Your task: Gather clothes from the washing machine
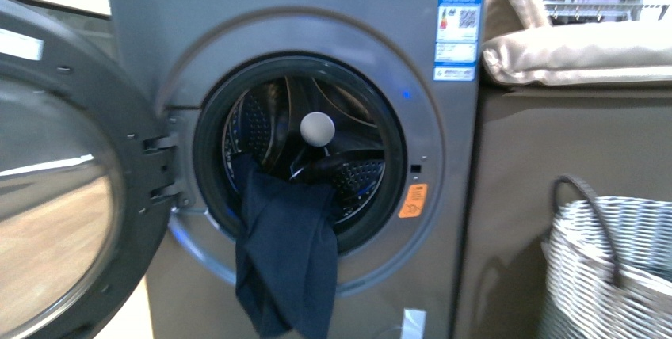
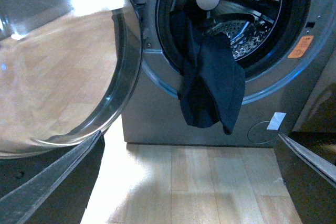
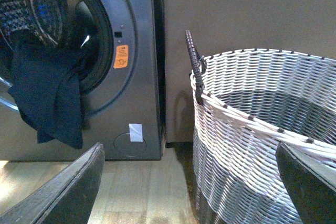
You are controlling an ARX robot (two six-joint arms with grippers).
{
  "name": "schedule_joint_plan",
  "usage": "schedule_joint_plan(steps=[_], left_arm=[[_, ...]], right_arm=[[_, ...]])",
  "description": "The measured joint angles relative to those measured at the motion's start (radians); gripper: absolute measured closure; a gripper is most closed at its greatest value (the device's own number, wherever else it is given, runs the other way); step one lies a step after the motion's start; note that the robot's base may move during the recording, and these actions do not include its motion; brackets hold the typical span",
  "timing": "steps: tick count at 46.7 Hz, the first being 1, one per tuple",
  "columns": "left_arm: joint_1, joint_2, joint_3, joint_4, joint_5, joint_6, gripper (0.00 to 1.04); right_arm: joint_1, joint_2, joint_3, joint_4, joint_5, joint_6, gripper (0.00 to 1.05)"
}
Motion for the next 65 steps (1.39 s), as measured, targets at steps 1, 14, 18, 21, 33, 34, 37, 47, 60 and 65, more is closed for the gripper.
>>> schedule_joint_plan(steps=[1,14,18,21,33,34,37,47,60,65], left_arm=[[0.0,0.0,0.0,0.0,-0.001,0.0,0.06],[0.0,-0.002,0.0,0.0,-0.001,0.0,0.06],[0.0,0.0,0.0,0.0,0.003,0.0,0.06],[0.0,0.0,0.0,0.0,0.0,0.0,0.06],[0.001,0.001,0.0,-0.001,0.006,-0.001,0.06],[0.015,0.008,0.002,-0.012,0.037,-0.025,0.06],[0.061,0.037,0.019,-0.072,0.185,-0.102,0.06],[0.069,0.1,0.08,-0.098,0.227,-0.24,0.06],[-0.072,0.59,0.209,0.309,0.129,-0.177,0.06],[-0.086,0.751,0.261,0.423,0.118,-0.151,0.06]], right_arm=[[0.0,0.0,0.0,0.0,-0.001,0.0,0.07],[0.0,0.0,0.0,0.001,-0.001,0.0,0.07],[0.0,0.0,0.0,0.001,0.0,0.0,0.07],[0.0,0.0,0.0,0.001,0.0,0.0,0.07],[0.0,0.0,0.0,0.001,-0.001,0.0,0.07],[0.0,0.0,0.0,0.001,-0.001,0.0,0.07],[0.0,0.0,0.0,0.001,-0.001,0.0,0.07],[0.0,0.0,0.0,0.001,-0.001,0.0,0.07],[0.0,0.0,0.0,0.001,-0.001,0.0,0.07],[0.0,0.0,0.0,0.001,-0.001,0.0,0.07]])
